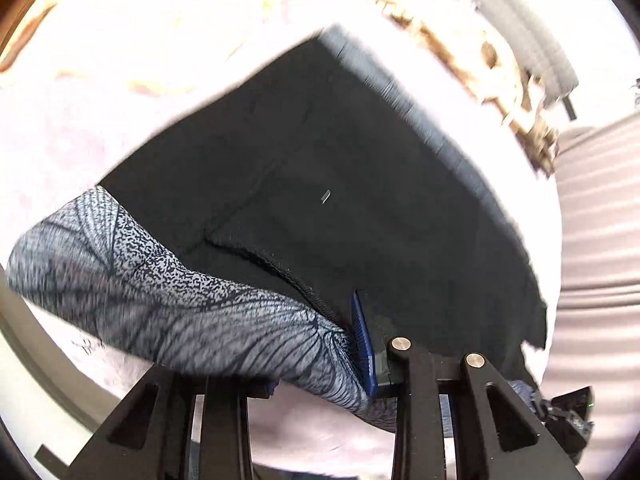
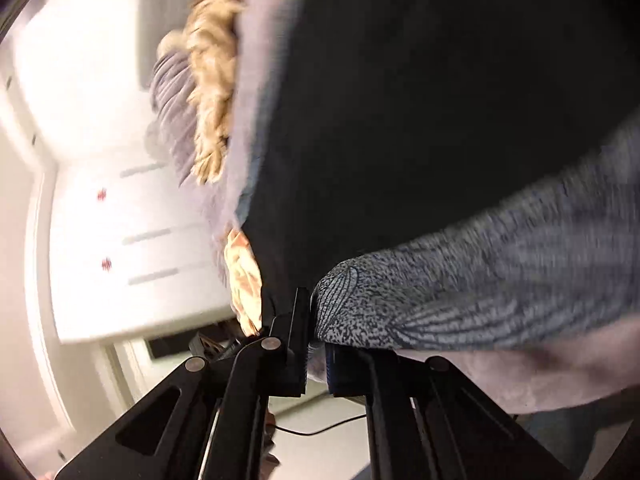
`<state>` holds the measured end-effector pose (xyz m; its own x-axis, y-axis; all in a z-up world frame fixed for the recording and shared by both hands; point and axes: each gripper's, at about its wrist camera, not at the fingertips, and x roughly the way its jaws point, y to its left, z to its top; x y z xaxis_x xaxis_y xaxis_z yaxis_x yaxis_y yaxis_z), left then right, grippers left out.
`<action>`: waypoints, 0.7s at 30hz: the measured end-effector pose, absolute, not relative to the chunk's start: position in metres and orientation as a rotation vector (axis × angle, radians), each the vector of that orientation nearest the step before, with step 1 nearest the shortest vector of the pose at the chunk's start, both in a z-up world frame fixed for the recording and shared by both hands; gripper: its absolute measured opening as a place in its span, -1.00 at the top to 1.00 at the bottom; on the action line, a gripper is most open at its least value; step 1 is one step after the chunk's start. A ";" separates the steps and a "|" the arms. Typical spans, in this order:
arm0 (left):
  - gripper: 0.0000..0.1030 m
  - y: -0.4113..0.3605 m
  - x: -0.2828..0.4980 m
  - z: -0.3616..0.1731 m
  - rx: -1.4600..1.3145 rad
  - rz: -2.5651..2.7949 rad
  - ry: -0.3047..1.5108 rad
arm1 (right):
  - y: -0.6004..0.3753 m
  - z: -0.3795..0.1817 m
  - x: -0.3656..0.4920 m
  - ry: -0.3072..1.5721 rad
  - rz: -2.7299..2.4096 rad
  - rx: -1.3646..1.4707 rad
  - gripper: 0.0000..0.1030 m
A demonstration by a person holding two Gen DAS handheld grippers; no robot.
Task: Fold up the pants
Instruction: 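Lift the band edge and fold it over onto the other half with both grippers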
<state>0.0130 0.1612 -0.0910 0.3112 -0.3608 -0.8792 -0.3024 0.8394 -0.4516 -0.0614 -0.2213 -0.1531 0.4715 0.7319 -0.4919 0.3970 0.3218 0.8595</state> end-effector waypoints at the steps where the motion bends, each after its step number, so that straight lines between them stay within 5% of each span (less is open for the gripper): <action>1: 0.37 0.160 0.019 -0.082 -0.619 -0.047 1.257 | -0.223 -0.133 -0.044 1.133 0.339 1.217 0.85; 6: 0.36 0.147 0.078 -0.048 -0.529 -0.117 1.150 | -0.244 -0.075 0.034 1.137 0.406 1.015 0.85; 8: 0.18 0.136 0.112 -0.047 -0.478 -0.131 1.122 | -0.247 -0.070 0.064 1.146 0.386 0.971 0.85; 15: 0.14 0.128 0.212 -0.119 -0.449 -0.129 1.268 | -0.245 -0.104 0.158 1.162 0.264 0.867 0.73; 16: 0.14 0.122 0.223 -0.134 -0.439 -0.121 1.318 | -0.248 -0.121 0.174 1.177 0.238 0.852 0.63; 18: 0.14 0.117 0.229 -0.137 -0.434 -0.123 1.363 | -0.266 -0.158 0.191 1.213 0.156 0.892 -0.13; 21: 0.14 0.122 0.220 -0.106 -0.345 -0.225 1.347 | -0.265 -0.179 0.202 1.243 0.111 0.922 -0.25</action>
<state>0.2199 0.1222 -0.1055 0.2121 -0.3543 -0.9108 -0.0387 0.9282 -0.3701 0.2017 -0.2649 -0.1791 0.3659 0.5384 -0.7591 0.3949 0.6488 0.6505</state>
